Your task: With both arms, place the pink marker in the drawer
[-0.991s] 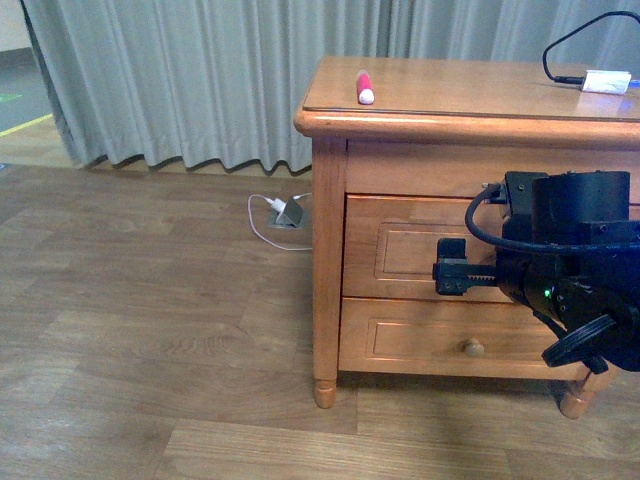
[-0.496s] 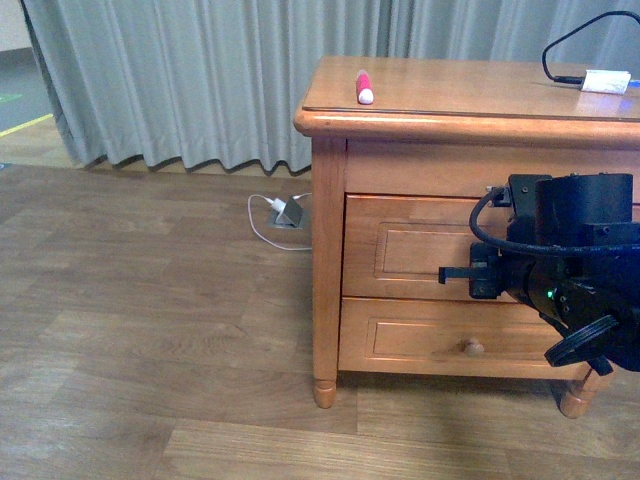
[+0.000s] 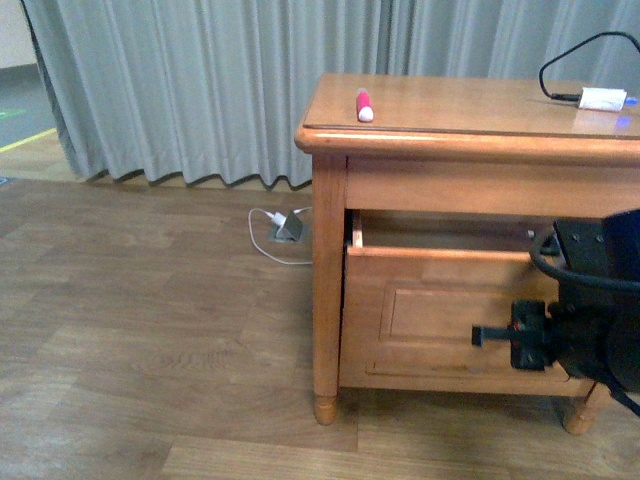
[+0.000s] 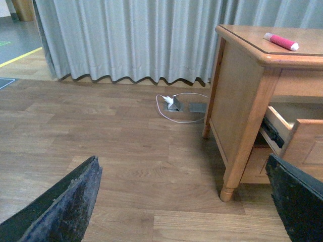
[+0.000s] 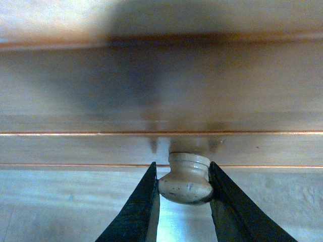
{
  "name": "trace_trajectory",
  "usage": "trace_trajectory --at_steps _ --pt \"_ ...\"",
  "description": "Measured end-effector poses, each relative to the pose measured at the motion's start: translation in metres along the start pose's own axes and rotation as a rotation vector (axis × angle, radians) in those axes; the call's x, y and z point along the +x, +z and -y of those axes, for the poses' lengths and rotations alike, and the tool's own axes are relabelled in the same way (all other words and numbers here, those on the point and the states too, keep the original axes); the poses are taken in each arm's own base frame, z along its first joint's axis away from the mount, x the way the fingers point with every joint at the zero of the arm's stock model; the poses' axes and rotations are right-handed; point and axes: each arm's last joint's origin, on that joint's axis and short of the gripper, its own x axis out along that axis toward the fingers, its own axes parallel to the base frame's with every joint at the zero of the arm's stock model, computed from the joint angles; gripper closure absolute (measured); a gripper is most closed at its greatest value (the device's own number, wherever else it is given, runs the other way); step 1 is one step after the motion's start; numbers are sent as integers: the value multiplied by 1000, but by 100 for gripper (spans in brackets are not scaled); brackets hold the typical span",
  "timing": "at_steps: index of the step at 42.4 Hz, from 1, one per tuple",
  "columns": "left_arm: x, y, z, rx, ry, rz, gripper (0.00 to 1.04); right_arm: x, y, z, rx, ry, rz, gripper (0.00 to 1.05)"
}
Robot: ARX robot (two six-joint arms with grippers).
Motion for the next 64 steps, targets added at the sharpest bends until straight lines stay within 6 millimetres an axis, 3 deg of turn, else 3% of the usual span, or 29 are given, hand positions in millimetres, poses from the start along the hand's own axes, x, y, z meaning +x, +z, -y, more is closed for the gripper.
trace_trajectory --at_steps 4,12,22,26,35,45,61,64 --pt "0 0 0 0 0 0 6 -32 -18 1 -11 10 -60 79" --pt "0 0 0 0 0 0 6 -89 -24 -3 -25 83 -73 43" --pt "0 0 0 0 0 0 6 -151 -21 -2 -6 132 -74 8" --pt "0 0 0 0 0 0 6 -190 2 5 24 160 5 9" --pt "0 0 0 0 0 0 6 -246 41 14 32 164 135 8" --pt "0 0 0 0 0 0 6 -268 69 10 -49 178 174 8" --pt "0 0 0 0 5 -1 6 -270 71 9 -56 154 219 8" --pt "1 -4 1 -15 85 -94 6 -270 71 9 -56 154 219 8"
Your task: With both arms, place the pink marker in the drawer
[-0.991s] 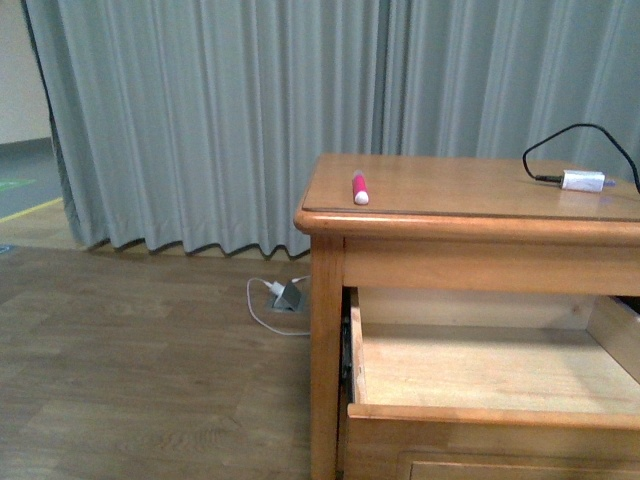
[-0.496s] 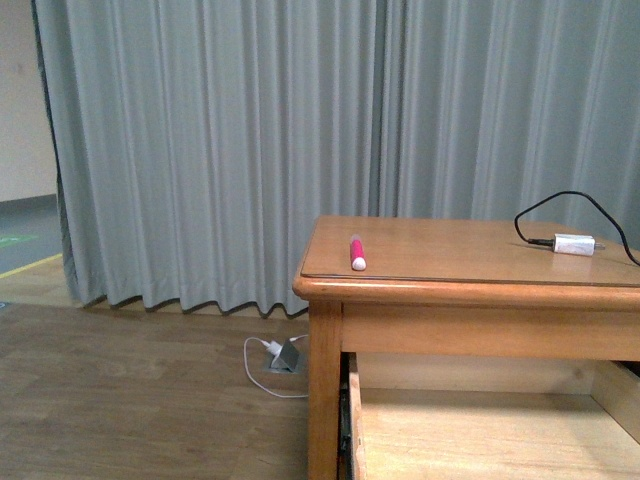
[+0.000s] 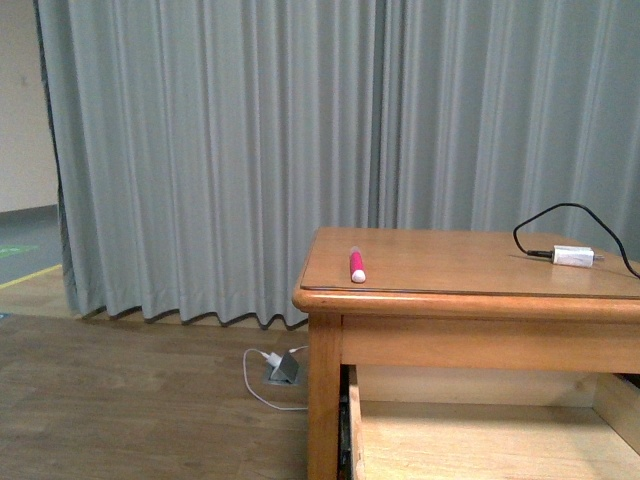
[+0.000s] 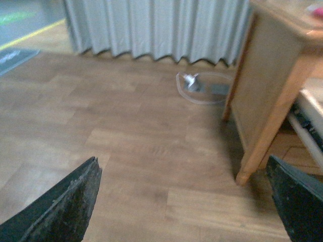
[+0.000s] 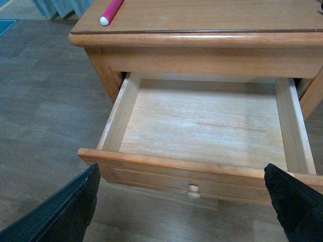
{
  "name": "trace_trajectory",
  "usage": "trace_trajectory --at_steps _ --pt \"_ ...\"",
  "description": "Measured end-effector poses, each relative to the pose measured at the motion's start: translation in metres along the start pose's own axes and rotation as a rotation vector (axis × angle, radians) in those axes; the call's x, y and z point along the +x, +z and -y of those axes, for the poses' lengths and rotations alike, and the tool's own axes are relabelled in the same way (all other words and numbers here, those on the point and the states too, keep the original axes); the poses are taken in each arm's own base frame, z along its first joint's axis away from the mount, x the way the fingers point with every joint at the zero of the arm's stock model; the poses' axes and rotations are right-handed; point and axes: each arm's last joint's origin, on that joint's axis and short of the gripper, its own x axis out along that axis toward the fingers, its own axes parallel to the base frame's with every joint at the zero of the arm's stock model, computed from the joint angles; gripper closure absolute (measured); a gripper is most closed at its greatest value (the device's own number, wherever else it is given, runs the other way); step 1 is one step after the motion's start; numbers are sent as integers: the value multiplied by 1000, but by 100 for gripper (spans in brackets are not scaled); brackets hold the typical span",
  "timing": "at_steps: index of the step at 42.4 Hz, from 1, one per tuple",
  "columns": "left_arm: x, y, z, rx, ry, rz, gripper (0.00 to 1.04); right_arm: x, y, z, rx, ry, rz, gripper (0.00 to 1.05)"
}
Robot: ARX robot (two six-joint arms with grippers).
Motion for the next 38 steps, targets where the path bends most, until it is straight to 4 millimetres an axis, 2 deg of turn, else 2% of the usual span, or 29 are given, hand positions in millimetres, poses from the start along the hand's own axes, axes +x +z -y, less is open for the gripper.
trace_trajectory --at_steps 4,7,10,12,17,21,24,28,38 --pt "2 0 11 3 39 -98 6 0 0 0 0 0 0 8" --pt "6 22 22 6 -12 -74 6 0 0 0 0 0 0 8" --pt "19 49 31 5 -63 -48 6 0 0 0 0 0 0 8" --pt "35 68 38 16 -85 -28 6 0 0 0 0 0 0 8" --pt "73 101 51 47 -126 10 6 0 0 0 0 0 0 8" --pt "126 128 74 78 -210 10 6 0 0 0 0 0 0 8" --pt "162 134 93 92 -263 -21 6 0 0 0 0 0 0 8" --pt "197 134 114 108 -275 -51 6 0 0 0 0 0 0 8" --pt "267 137 169 123 -327 -88 6 0 0 0 0 0 0 8"
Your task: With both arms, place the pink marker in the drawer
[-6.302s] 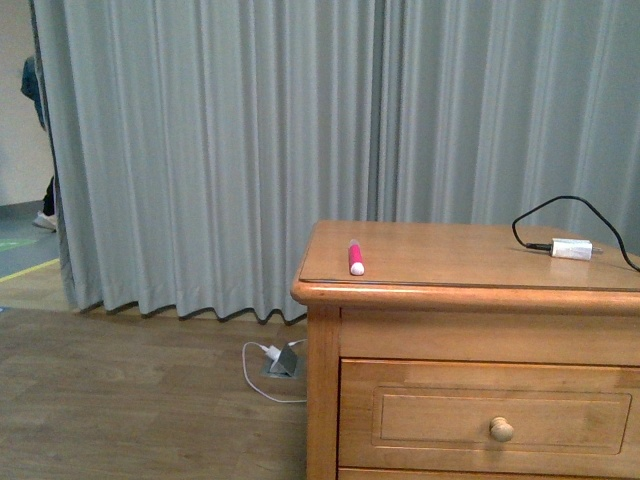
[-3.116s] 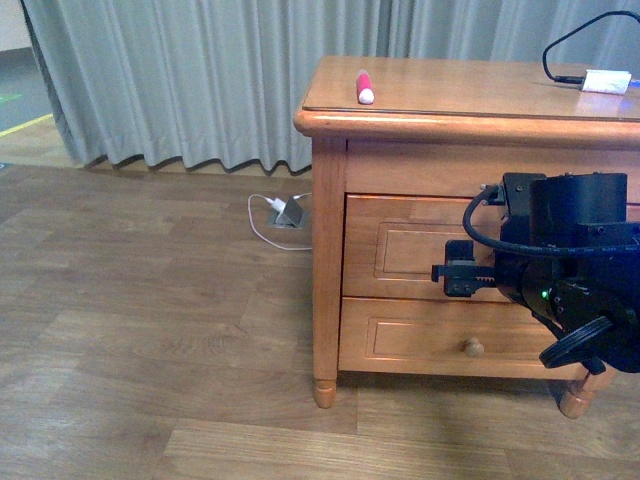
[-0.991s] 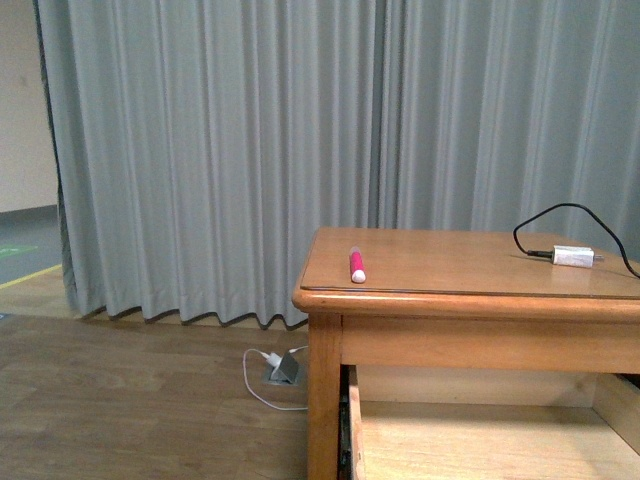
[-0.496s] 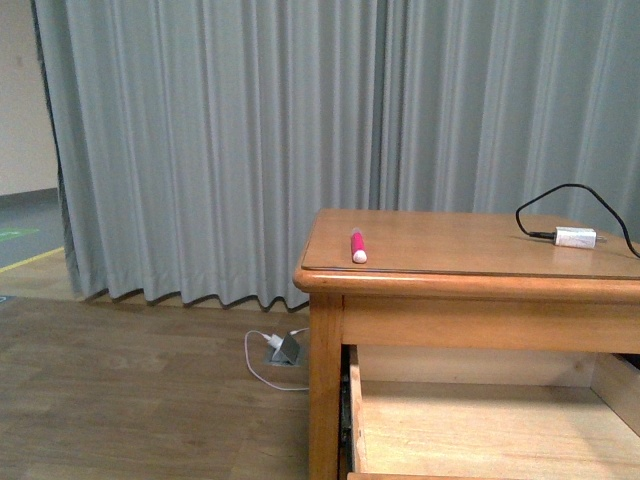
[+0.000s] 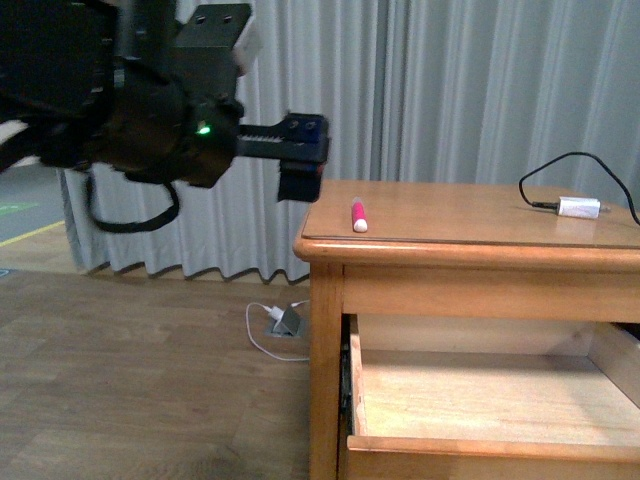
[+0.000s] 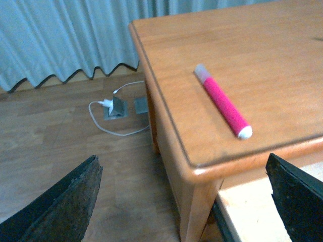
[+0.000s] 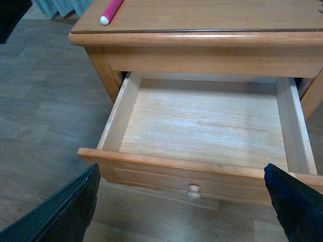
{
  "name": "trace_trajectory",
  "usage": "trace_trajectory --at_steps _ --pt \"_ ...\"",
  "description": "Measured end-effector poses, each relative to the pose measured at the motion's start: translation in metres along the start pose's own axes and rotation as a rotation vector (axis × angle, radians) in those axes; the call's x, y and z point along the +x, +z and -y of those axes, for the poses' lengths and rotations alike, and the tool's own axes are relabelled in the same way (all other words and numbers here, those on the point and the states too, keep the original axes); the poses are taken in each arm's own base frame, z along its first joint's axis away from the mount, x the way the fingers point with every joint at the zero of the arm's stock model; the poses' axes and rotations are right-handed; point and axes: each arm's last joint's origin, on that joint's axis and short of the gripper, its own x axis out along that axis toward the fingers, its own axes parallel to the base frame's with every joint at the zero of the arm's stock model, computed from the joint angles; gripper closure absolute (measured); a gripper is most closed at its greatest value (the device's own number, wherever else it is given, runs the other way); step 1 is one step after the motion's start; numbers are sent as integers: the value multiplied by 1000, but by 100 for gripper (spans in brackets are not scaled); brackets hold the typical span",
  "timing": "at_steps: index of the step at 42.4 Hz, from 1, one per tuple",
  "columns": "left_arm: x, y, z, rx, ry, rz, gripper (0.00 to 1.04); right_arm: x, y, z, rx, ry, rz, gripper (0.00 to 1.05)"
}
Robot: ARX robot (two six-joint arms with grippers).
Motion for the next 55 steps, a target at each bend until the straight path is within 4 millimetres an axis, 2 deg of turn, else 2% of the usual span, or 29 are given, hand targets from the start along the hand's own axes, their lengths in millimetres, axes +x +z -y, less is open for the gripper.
trace_trajectory --at_steps 10,13,17,26,43,55 --pt "68 20 34 1 -43 -37 6 0 0 0 0 0 0 8" --pt "91 20 44 1 -33 -67 6 0 0 0 0 0 0 8" --pt "110 16 52 5 -32 -95 6 0 0 0 0 0 0 8" --pt "125 9 62 8 -30 -126 6 0 0 0 0 0 0 8" --pt "131 -3 67 3 -31 -205 6 0 0 0 0 0 0 8" --pt "136 -3 68 5 -27 -217 6 0 0 0 0 0 0 8"
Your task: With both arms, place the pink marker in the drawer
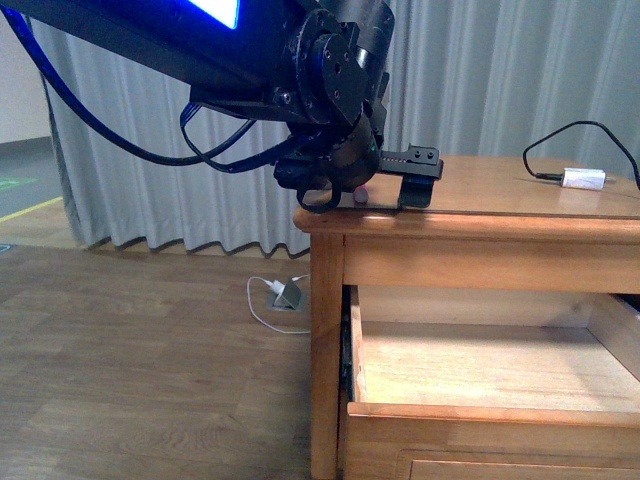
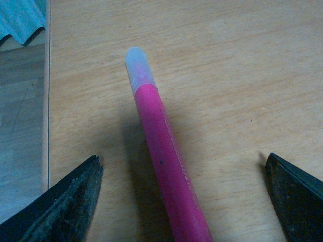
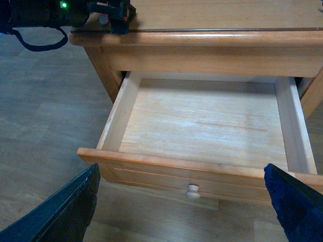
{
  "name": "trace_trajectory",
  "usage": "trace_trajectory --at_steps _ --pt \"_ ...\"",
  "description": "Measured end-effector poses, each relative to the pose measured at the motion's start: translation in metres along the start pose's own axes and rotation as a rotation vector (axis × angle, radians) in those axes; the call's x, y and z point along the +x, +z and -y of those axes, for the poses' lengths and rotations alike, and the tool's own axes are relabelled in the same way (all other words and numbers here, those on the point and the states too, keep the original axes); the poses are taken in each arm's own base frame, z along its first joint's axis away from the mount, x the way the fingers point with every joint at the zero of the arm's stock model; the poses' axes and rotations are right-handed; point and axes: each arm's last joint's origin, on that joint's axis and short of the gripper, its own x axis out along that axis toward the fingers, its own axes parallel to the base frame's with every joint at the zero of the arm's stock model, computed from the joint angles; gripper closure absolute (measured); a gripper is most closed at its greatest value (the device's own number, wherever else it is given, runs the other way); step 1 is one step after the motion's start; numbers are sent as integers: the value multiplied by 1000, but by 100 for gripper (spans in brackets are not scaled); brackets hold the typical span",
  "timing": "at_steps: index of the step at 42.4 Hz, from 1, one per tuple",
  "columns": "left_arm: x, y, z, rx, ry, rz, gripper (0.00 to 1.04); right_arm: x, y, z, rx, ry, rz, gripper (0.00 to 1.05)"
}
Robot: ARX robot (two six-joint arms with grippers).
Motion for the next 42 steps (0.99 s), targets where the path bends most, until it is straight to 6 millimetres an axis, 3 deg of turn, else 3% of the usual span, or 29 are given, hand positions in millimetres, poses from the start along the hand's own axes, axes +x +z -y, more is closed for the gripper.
trace_trajectory --at_steps 6,20,29,36,42 --pt "2 1 1 3 0 -6 7 0 0 0 0 0 0 8" --pt "1 1 3 29 -8 -17 62 0 0 0 0 0 0 8" --pt "2 -1 1 40 -13 -20 88 0 0 0 0 0 0 8" --pt "-4 -5 -3 73 -98 16 90 0 0 0 0 0 0 8" --pt "-23 -14 -8 168 -261 69 90 0 0 0 0 0 0 8"
